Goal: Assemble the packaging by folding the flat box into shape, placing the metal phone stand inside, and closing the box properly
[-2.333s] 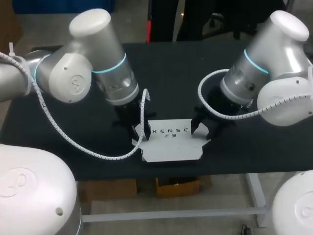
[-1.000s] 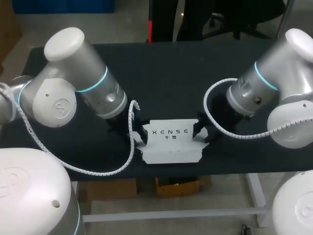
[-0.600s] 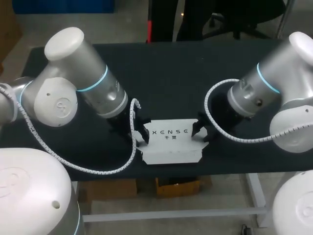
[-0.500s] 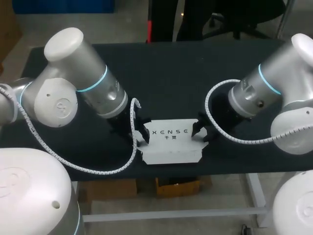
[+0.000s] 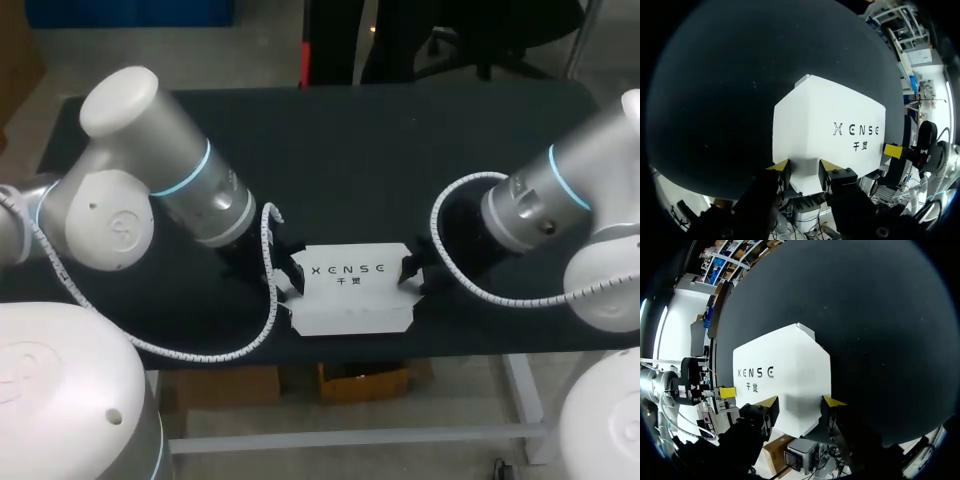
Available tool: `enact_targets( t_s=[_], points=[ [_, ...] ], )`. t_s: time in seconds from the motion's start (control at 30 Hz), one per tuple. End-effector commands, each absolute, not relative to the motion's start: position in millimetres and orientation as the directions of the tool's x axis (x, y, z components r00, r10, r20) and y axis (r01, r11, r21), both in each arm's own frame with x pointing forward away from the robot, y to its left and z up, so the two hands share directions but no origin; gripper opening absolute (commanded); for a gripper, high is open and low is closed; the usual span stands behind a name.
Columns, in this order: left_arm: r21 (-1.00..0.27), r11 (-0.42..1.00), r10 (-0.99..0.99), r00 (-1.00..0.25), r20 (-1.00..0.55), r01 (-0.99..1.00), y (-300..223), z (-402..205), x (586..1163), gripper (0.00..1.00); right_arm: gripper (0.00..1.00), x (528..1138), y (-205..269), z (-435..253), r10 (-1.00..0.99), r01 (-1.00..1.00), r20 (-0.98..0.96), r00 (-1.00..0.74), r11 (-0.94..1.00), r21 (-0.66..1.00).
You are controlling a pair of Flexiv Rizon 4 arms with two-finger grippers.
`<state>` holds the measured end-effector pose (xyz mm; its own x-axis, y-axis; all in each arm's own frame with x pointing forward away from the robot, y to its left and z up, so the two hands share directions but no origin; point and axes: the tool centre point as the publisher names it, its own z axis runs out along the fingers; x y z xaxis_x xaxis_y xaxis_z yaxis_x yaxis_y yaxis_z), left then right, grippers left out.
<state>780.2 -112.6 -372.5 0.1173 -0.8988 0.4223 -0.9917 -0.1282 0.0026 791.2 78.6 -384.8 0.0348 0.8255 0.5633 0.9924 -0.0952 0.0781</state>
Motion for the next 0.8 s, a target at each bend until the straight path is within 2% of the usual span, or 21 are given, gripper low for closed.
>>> enact_targets(
  t_s=[0.03, 0.33, 0.8],
  points=[
    [0.001, -0.135, -0.893, 0.122, 0.434, -0.991, -113.2, -378.6, 780.4, 0.38, 0.52, 787.1, 81.0, -393.0, 0.817, 0.987, 0.577, 0.026, -0.112, 0.115],
    [0.000, -0.146, -0.868, 0.128, 0.479, -0.989, -109.6, -382.0, 782.5, 0.38, 0.49, 790.3, 86.0, -393.1, 0.792, 0.987, 0.611, -0.003, -0.097, 0.130],
    [0.000, -0.137, -0.839, 0.116, 0.532, -0.991, -108.2, -387.2, 785.6, 0.39, 0.49, 794.1, 88.9, -401.4, 0.749, 0.987, 0.663, -0.019, -0.090, 0.130]
  ],
)
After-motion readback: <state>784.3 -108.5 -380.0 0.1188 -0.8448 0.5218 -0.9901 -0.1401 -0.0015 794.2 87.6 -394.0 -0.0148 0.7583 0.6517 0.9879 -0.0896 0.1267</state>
